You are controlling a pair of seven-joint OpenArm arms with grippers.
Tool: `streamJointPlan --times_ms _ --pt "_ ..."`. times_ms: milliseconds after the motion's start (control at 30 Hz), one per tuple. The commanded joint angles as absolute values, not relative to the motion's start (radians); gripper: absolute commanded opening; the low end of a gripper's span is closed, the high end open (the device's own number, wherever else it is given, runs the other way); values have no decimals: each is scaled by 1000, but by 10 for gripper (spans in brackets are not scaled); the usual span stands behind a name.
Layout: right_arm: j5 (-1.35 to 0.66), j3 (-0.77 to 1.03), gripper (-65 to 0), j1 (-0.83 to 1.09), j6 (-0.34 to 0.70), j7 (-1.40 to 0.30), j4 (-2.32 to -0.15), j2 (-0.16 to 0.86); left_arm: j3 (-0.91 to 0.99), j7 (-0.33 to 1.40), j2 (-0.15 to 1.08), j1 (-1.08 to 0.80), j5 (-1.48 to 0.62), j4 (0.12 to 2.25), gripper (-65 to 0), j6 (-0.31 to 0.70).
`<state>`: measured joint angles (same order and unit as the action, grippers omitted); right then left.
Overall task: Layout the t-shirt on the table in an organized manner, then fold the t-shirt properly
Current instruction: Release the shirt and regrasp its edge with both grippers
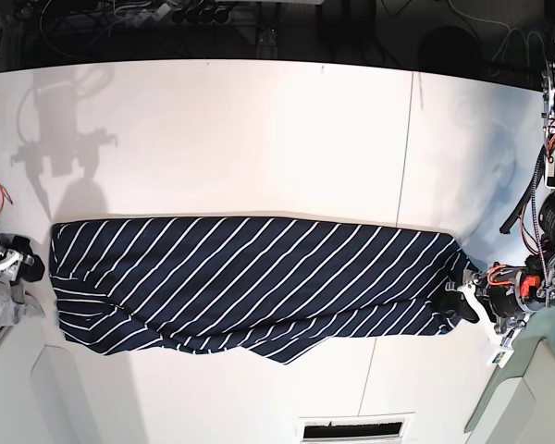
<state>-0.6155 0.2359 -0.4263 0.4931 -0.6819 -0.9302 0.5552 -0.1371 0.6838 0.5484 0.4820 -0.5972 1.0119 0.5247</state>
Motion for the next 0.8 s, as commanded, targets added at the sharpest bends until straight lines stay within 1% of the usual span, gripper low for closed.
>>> streamJointPlan --times_ms 0,33,100,167,267,300,433,500,600,767 --pt "-645 267 -307 -429 508 -662 -948 571 -131 690 563 512 -633 1028 -320 546" --pt "-649 291 -307 -400 518 -659 -948 563 -131 717 563 506 -668 1028 -321 586" --pt "-651 327 -307 -340 524 -647 -948 545 -133 778 562 487 -776 1029 -321 698" --pt "-655 341 -307 -282 523 -647 -948 528 -144 796 563 458 -831 1029 -321 698" --pt "-655 341 -307 -219 522 -635 -948 496 -145 764 563 408 -825 1029 -321 698" --pt "-655 341 -307 -207 521 -624 -948 484 -145 749 562 394 -816 1029 -321 680" --pt "-653 341 -307 -206 516 -565 -947 431 -144 741 564 365 -776 1028 -321 654" --pt "-628 340 -307 -208 516 -520 -947 405 -145 738 566 344 -776 1028 -321 623" --pt "-596 340 -307 -208 516 -512 -947 368 -144 713 565 299 -776 1024 -321 588" --pt "-550 338 -307 -257 520 -512 -930 319 -145 626 537 269 -757 1015 -322 586"
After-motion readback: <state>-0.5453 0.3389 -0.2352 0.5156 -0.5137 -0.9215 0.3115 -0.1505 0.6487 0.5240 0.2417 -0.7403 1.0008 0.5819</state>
